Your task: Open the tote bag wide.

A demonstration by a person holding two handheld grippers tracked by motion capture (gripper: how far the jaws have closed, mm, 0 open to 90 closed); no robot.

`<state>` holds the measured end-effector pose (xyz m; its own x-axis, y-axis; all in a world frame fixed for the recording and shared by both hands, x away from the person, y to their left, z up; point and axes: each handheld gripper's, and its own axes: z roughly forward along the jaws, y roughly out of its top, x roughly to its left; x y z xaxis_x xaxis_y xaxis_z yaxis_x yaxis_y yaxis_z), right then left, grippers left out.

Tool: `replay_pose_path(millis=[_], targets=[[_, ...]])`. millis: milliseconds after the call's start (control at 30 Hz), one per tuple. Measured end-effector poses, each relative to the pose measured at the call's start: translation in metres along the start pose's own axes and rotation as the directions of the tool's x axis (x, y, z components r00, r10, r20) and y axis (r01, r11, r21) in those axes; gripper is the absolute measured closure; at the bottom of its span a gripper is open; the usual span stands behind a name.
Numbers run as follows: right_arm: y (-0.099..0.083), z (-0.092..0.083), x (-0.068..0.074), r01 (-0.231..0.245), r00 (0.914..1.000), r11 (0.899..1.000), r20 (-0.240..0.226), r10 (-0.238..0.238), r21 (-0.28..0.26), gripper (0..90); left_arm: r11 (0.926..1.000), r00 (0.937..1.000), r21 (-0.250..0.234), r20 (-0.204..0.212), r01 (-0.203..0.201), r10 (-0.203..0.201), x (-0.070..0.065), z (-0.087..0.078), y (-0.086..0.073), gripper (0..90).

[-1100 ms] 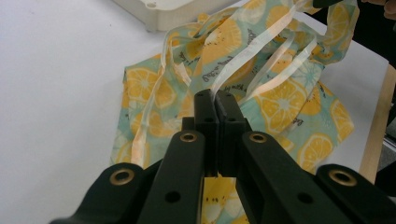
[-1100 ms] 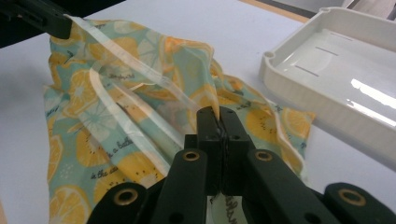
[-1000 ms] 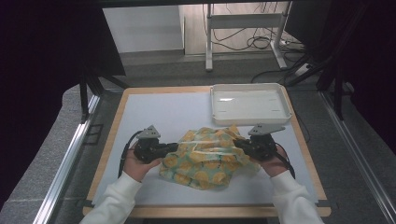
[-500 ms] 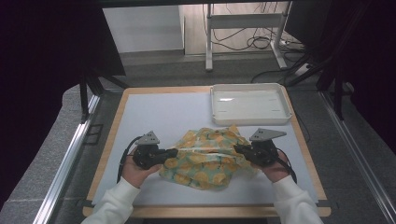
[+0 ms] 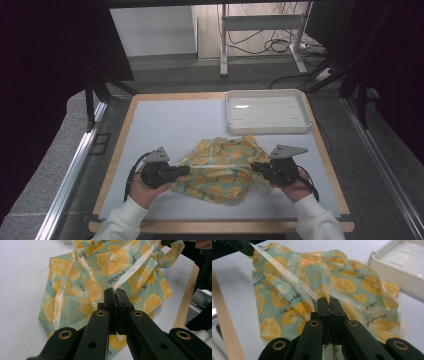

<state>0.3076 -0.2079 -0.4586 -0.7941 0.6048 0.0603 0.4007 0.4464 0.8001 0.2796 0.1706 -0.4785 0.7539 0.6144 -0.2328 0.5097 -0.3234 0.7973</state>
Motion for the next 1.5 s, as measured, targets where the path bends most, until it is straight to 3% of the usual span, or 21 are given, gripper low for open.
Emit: replay_pose_path(millis=[300,700,1000,1133,1333,1500], targets=[[-0.013,0.004,0.003,-0.01,1.0,0.999,0.0,0.01,0.046,88.0,0.9996,0.9999,0.029,0.011,-0.004,0.003,-0.002,0.006,-0.005,89.7],[-0.026,0.013,0.007,-0.003,0.9992,0.994,-0.04,0.008,0.111,87.7,0.9979,0.9997,0.064,0.024,0.002,-0.004,-0.001,0.01,-0.018,89.8],[-0.034,0.022,0.008,0.0,0.9985,0.985,-0.054,0.009,0.174,87.4,0.9939,0.9995,0.11,0.03,0.002,-0.006,0.001,0.017,-0.024,89.8],[-0.038,0.026,0.008,0.008,0.9984,0.979,-0.056,0.004,0.205,87.3,0.988,0.9996,0.154,0.029,0.001,-0.005,0.002,0.025,-0.028,89.8],[-0.042,0.031,0.008,0.008,0.9987,0.971,-0.051,0.004,0.239,87.0,0.985,0.9996,0.173,0.027,0.003,-0.007,0.003,0.03,-0.03,89.7],[-0.043,0.034,0.008,0.015,0.9987,0.965,-0.051,-0.002,0.261,86.9,0.9773,0.9997,0.211,0.019,0.014,-0.018,0.006,0.038,-0.033,89.7]])
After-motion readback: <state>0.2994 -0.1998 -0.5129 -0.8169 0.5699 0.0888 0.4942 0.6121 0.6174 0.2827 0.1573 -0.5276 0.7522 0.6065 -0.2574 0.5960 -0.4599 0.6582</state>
